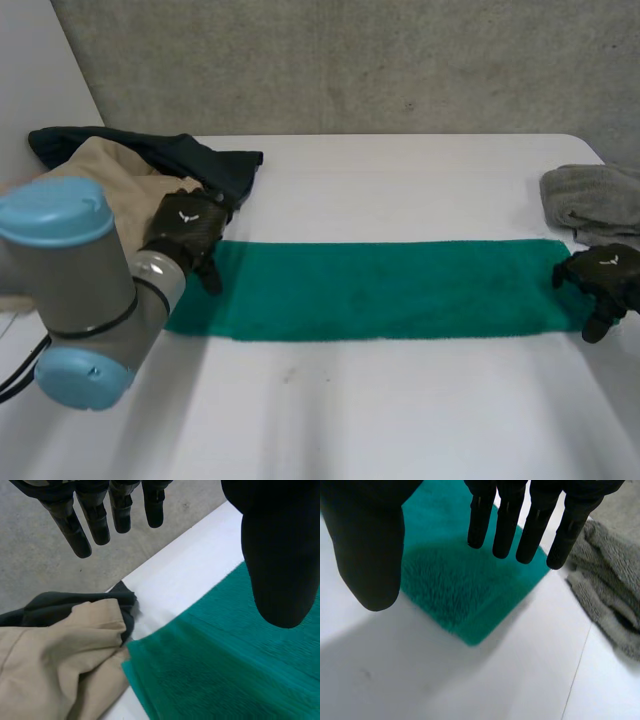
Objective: Fold the laundry.
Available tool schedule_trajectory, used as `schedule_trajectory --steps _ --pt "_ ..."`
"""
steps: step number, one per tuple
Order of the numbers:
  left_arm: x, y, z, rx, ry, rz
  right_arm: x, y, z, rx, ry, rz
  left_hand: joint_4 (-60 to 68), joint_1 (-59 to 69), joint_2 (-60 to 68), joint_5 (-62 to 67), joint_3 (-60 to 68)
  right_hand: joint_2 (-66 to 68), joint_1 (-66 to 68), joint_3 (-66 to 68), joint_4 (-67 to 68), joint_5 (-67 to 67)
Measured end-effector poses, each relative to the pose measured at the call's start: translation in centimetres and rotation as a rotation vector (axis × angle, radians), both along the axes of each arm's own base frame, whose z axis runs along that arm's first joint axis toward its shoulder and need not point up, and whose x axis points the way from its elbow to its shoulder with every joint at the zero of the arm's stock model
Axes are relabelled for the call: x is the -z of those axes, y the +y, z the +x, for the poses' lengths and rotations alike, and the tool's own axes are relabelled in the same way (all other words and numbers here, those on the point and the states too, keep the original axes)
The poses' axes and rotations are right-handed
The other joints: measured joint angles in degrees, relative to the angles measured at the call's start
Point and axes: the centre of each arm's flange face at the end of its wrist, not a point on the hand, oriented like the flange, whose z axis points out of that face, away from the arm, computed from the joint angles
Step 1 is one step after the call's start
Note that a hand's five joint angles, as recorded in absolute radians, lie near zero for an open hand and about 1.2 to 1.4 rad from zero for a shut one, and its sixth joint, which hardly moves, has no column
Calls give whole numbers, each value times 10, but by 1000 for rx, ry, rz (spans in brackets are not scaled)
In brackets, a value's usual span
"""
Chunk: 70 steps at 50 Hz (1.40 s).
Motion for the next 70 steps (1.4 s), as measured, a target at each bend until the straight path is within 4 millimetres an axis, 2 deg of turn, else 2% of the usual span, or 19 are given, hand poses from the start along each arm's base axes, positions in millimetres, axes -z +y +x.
schedule_trajectory --steps 5,10,16,23,30,33,37,39,40,42,43,44,45,49,52,55,61,66,70 --pt "8 4 0 20 4 4 16 -8 -9 14 10 -60 0 0 0 0 0 50 48 50 48 48" --pt "11 5 -1 24 4 7 31 -18 -13 23 27 -100 0 0 0 0 0 360 269 354 356 348" --pt "7 5 -1 24 8 -2 34 -29 -33 94 74 -135 0 0 0 0 0 368 307 375 381 368" --pt "-8 10 1 25 22 -33 2 -47 -83 225 261 -288 0 0 0 0 0 368 346 376 382 376" --pt "-18 18 6 21 30 -52 -24 -54 -96 233 436 -376 0 0 0 0 0 368 346 376 382 376" --pt "-20 21 8 18 31 -54 -30 -54 -67 149 459 -418 0 0 0 0 0 368 346 376 382 378" --pt "-21 25 13 10 30 -51 -36 -44 3 -40 415 -492 0 0 0 0 0 368 346 376 382 378" --pt "-21 26 15 6 29 -50 -37 -38 25 -101 395 -515 0 0 0 0 0 368 346 376 382 378" --pt "-21 26 17 1 28 -48 -39 -26 59 -201 361 -550 0 0 0 0 0 368 346 376 382 378" --pt "-21 27 19 -5 28 -46 -40 -6 100 -331 317 -592 0 0 0 0 0 370 346 377 382 378" --pt "-21 27 20 -6 27 -46 -41 -3 106 -350 311 -597 0 0 0 0 0 370 346 377 382 378" --pt "-20 28 22 -11 26 -43 -41 19 142 -472 270 -631 0 0 0 0 0 371 346 377 382 379" --pt "-20 28 23 -14 26 -41 -40 33 160 -537 247 -646 0 0 0 0 0 371 346 377 382 379" --pt "-18 30 29 -26 23 -31 -22 92 224 -794 161 -669 0 0 0 0 0 371 346 377 382 379" --pt "-16 31 31 -32 21 -23 -7 123 250 -906 125 -665 0 0 0 0 0 371 346 377 382 379" --pt "-14 32 33 -36 19 -16 11 149 268 -989 102 -650 0 0 0 0 0 371 346 377 382 379" --pt "-12 33 34 -38 19 -8 26 165 276 -1019 94 -618 0 0 0 0 0 191 196 195 197 191" --pt "-14 32 31 -29 24 -17 5 148 261 -868 43 -569 0 0 0 0 0 -170 -165 -166 -165 -166" --pt "-17 32 29 -22 28 -27 -15 129 244 -745 -14 -543 0 0 0 0 0 -184 -174 -186 -183 -178"
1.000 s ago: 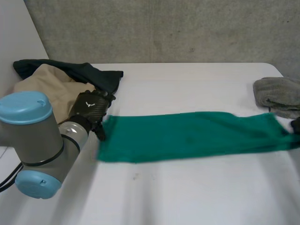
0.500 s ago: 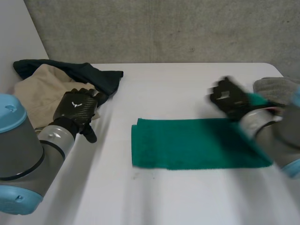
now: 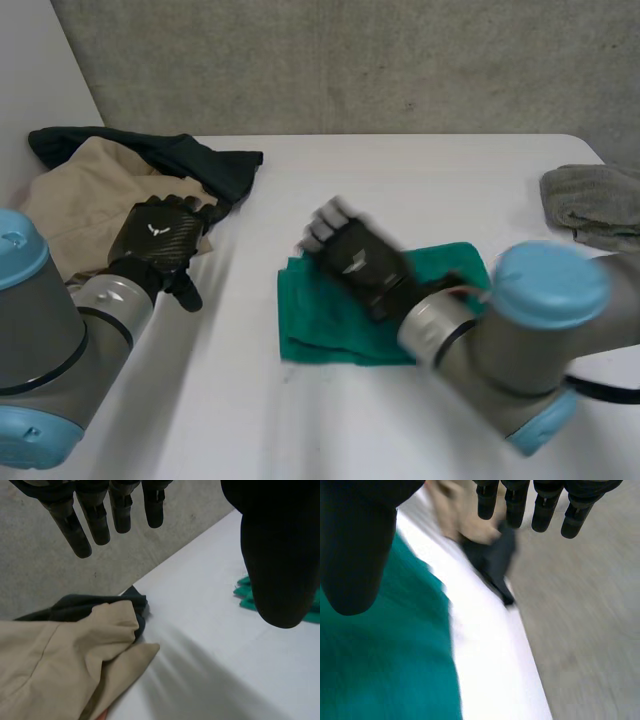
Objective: Fold the laundry.
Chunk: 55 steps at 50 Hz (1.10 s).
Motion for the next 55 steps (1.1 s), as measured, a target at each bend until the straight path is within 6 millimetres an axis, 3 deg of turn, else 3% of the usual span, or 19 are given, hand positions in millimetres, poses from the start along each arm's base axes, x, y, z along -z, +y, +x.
schedule_trajectory --steps 1,5,10,15,16,19,21,25,28,31,32,33,35,36,41,44,47,50,55 --pt "-3 0 -2 7 4 -10 -18 -22 -26 126 -88 85 0 0 0 0 0 0 0 -1 -1 0" --pt "-7 0 -8 25 12 -26 -26 -44 -66 295 -177 263 0 0 0 0 0 0 0 -1 -1 0" --pt "-9 5 -18 58 16 -33 -12 -51 -103 444 -149 440 0 0 0 0 0 0 0 -1 -1 0" --pt "-6 10 -27 89 14 -28 9 -54 -135 551 -34 494 0 0 0 0 0 36 25 37 28 25" --pt "-6 11 -27 92 14 -27 11 -54 -138 558 -22 494 0 0 0 0 0 63 49 63 61 58" --pt "-3 13 -31 105 12 -22 22 -56 -149 588 53 484 0 0 0 0 0 405 372 396 392 387" --pt "-2 14 -33 110 11 -19 27 -58 -153 597 87 469 0 0 0 0 0 526 464 525 522 510" --pt "-2 16 -33 114 10 -18 26 -69 -155 630 118 383 0 0 0 0 0 542 477 560 563 531" --pt "-3 17 -33 112 10 -20 16 -77 -147 637 110 276 0 0 0 0 0 542 478 561 565 531" --pt "-6 17 -31 108 12 -25 -3 -75 -123 587 78 159 0 0 0 0 0 542 482 561 565 531" --pt "-6 17 -31 108 12 -25 -3 -75 -123 587 78 159 0 0 0 0 0 542 482 561 565 531" --pt "-8 17 -30 105 14 -31 -15 -66 -99 519 56 101 0 0 0 0 0 542 484 561 565 536" --pt "-9 17 -29 103 16 -34 -22 -55 -79 456 40 69 0 0 0 0 0 542 484 561 565 539" --pt "-11 17 -29 101 17 -38 -26 -42 -58 386 32 47 0 0 0 0 0 542 484 561 565 539" --pt "-12 18 -27 97 17 -38 -5 9 -3 150 91 32 0 0 0 0 0 523 480 534 536 520" --pt "-12 19 -28 99 18 -38 15 32 14 49 152 34 0 0 0 0 0 318 311 326 324 312" --pt "-14 19 -29 102 24 -43 28 43 21 -2 182 43 0 0 0 0 0 99 92 109 106 90" --pt "-18 17 -31 104 40 -54 28 43 22 -8 166 64 0 0 0 0 0 17 12 19 17 14" --pt "-38 8 -42 112 117 -97 -11 13 5 109 -36 175 0 0 0 0 0 1 4 -1 -1 1"
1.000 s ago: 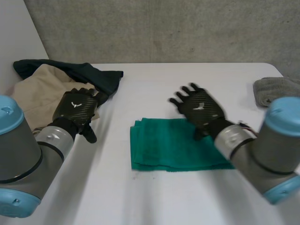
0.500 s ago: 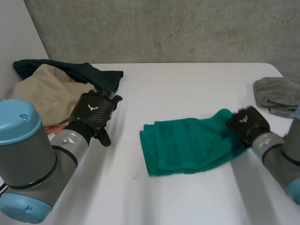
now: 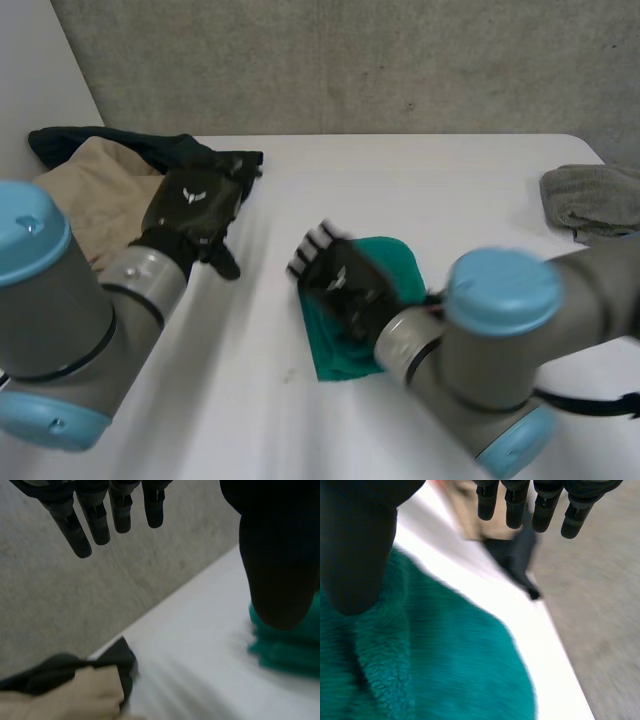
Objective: Fold the laundry.
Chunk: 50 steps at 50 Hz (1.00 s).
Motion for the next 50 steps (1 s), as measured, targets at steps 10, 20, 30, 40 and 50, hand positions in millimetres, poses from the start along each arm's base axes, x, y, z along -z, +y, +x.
schedule_trajectory --steps 10,20,30,40,50 --pt "-16 3 -64 148 153 0 -52 -57 -69 324 -390 332 0 0 0 0 0 0 0 0 0 0" --pt "33 15 -128 258 162 157 -31 -80 -103 454 -372 538 0 1 0 0 0 0 0 0 0 0" --pt "88 9 -123 79 -2 279 5 -84 -95 401 -338 694 0 2 0 0 0 0 0 0 0 0" --pt "113 27 -96 -15 -233 310 22 -82 -89 373 -292 710 0 2 0 0 0 0 0 0 0 0" --pt "109 42 -89 -30 -288 291 44 -74 -76 308 -125 623 0 2 0 0 0 0 0 0 0 0"
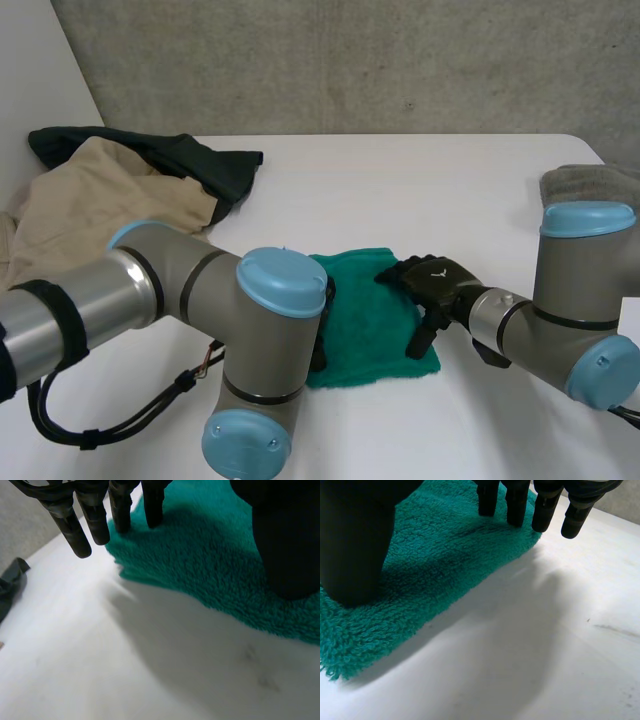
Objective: Fold the laundry.
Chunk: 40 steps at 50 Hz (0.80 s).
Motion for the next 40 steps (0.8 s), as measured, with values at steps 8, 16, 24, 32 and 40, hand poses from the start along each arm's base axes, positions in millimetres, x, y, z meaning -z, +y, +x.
schedule_trajectory --steps 8,16,24,32,40 --pt "-59 -5 -3 5 136 -109 -24 2 -1 15 39 -119 0 -1 0 0 0 0 -5 0 0 0" --pt "-117 -13 -5 114 307 -209 -50 38 3 -18 17 -283 1 1 1 0 0 0 -5 0 0 0" --pt "-130 -10 -13 472 391 -118 -21 85 7 -95 46 -316 1 1 1 0 1 0 -5 0 0 0" --pt "-132 -10 -10 611 412 -38 5 91 12 -118 49 -322 1 1 1 0 1 0 -5 0 0 0" --pt "-128 -10 -9 594 404 -29 19 74 20 -110 39 -357 1 1 1 0 1 1 -4 1 1 0"
